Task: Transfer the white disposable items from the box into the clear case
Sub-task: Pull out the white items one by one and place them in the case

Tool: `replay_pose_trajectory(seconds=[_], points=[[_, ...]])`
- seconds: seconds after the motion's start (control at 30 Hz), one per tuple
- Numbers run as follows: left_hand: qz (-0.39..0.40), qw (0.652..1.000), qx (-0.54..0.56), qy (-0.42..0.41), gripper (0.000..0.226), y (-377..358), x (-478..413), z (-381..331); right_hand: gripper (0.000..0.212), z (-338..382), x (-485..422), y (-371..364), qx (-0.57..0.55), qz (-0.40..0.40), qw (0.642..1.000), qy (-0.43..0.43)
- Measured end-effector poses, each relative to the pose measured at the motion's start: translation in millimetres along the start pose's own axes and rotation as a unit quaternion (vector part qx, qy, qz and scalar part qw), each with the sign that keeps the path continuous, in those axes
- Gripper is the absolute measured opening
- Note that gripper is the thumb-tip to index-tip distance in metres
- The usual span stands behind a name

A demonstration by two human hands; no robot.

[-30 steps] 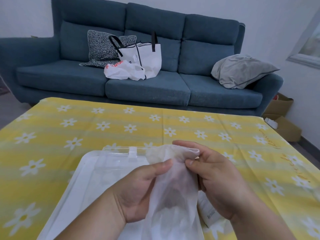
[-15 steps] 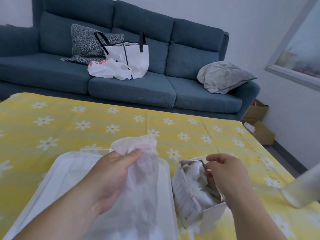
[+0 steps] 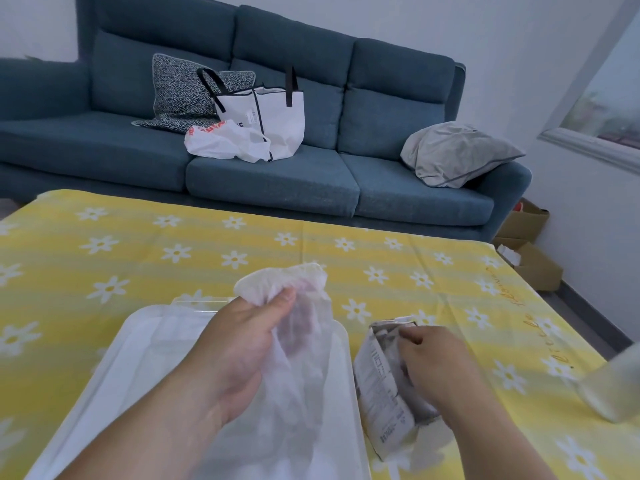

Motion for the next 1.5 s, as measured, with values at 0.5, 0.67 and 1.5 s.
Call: replay_pose_trajectory(seconds=[0.5,0.67,1.5], points=[[-0.051,0.994,0.001,0.093,0.029,-4,3,10,0.021,19,39,58,-0.601,-0.009,0.787,0.14],[0.028,0.981,0.068,0.178,0.045,-11,6,17,0.034,35,47,38,-0.53,0.113,0.816,0.201],[0.079,0.994,-0.066,-0.045,0.015,-1,0,4,0.02,45,42,19,-0.479,0.06,0.865,0.138]])
Point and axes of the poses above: each hand's wrist, its own x-axis away from the middle knuckle, its own y-axis out of the back of the hand, z = x × y, the point moved 1 cm from there along -x, towards the middle knuckle, and after that the axes turned 12 degrees about x, right-handed, at the moved point
